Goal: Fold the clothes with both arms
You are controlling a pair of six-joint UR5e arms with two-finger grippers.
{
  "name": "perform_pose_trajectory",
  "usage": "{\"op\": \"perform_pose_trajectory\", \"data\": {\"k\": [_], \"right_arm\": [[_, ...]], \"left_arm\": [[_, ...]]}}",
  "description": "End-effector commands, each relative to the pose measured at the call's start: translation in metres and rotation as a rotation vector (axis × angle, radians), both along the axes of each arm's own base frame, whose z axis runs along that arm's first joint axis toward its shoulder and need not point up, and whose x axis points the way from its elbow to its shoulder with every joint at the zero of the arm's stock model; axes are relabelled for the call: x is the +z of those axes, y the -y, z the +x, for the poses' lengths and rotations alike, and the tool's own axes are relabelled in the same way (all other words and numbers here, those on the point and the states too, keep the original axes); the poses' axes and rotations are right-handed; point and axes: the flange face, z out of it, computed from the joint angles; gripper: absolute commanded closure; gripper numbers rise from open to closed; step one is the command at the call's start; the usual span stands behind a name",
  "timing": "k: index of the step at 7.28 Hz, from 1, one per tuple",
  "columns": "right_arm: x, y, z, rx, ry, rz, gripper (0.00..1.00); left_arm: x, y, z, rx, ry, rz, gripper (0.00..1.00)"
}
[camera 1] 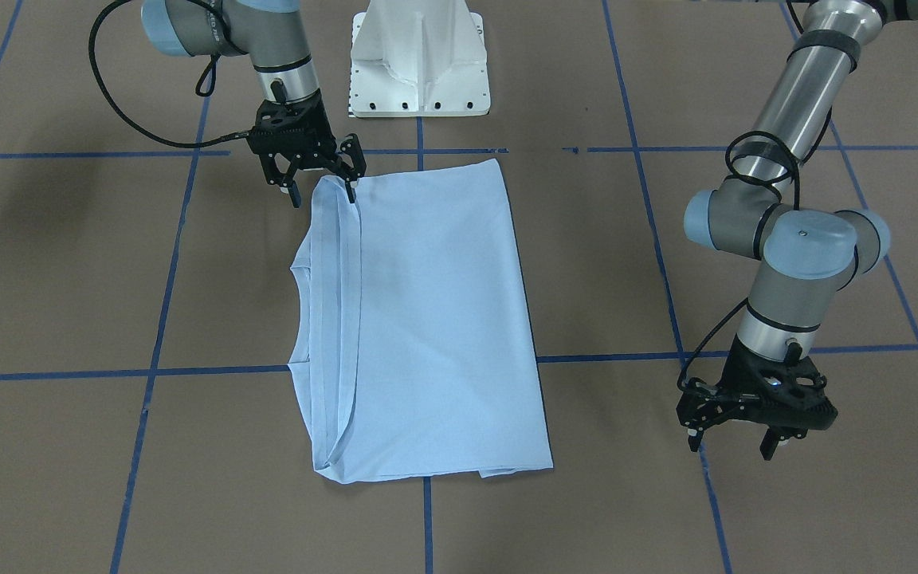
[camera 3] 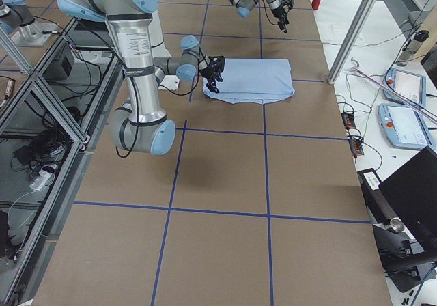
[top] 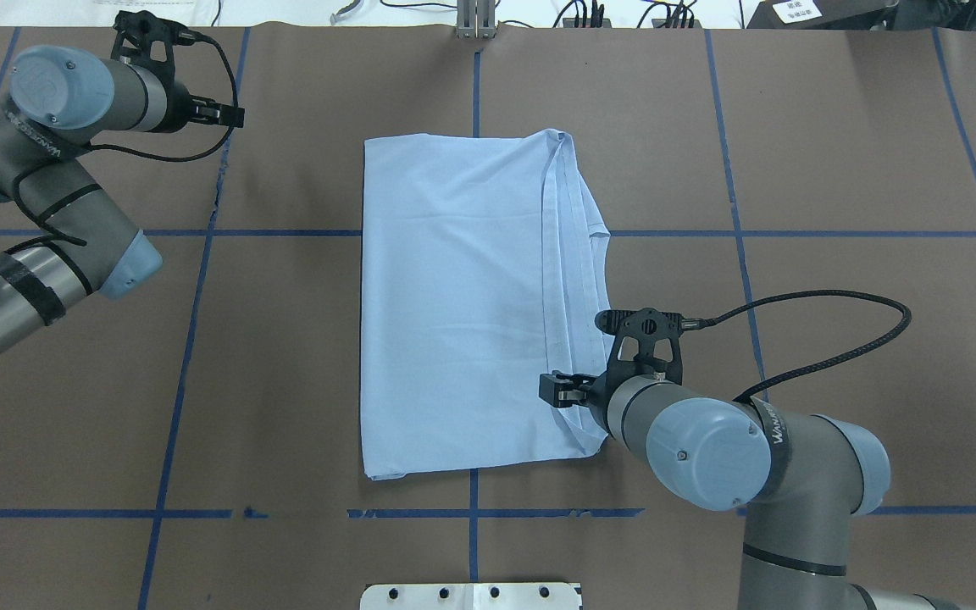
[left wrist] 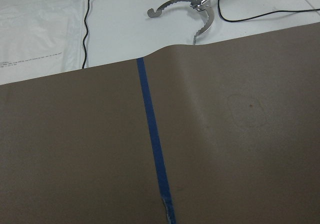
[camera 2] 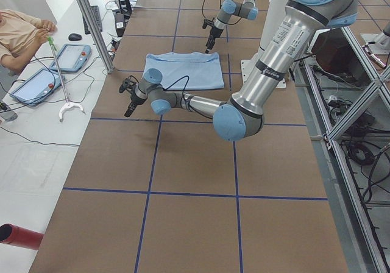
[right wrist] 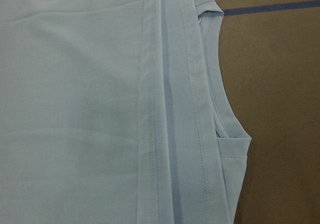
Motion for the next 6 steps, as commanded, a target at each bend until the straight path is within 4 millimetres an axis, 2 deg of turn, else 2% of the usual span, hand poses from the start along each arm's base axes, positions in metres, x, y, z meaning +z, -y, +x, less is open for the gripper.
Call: {"op": "perform_pose_trajectory", "data": {"k": [1, 2, 3, 4, 6], "right_arm": [[-0.016, -0.02, -0.033, -0.09, -0.084, 0.036, 0.0], [-0.019, -0.03, -0.043, -0.11, -0.103, 0.056, 0.03], [-0.015, -0.035, -0.047, -0.124, -0.121, 0.074, 0.47], [-0.009, -0.033, -0.048, -0.185, -0.174, 0.146, 0.71], [-0.009, -0.031, -0.048, -0.213, -0.193, 0.18, 0.71]], "left_arm": [[0.001, 0.0, 0.0, -0.002, -0.002, -0.004, 0.0], [0.0, -0.003, 0.005, 0.004, -0.005, -0.004, 0.0], [0.0, -0.004, 0.008, -0.001, -0.014, -0.015, 0.0], [-0.001, -0.006, 0.01, 0.001, -0.017, -0.013, 0.0], [-0.004, -0.007, 0.011, 0.002, -0.021, -0.011, 0.0]]}}
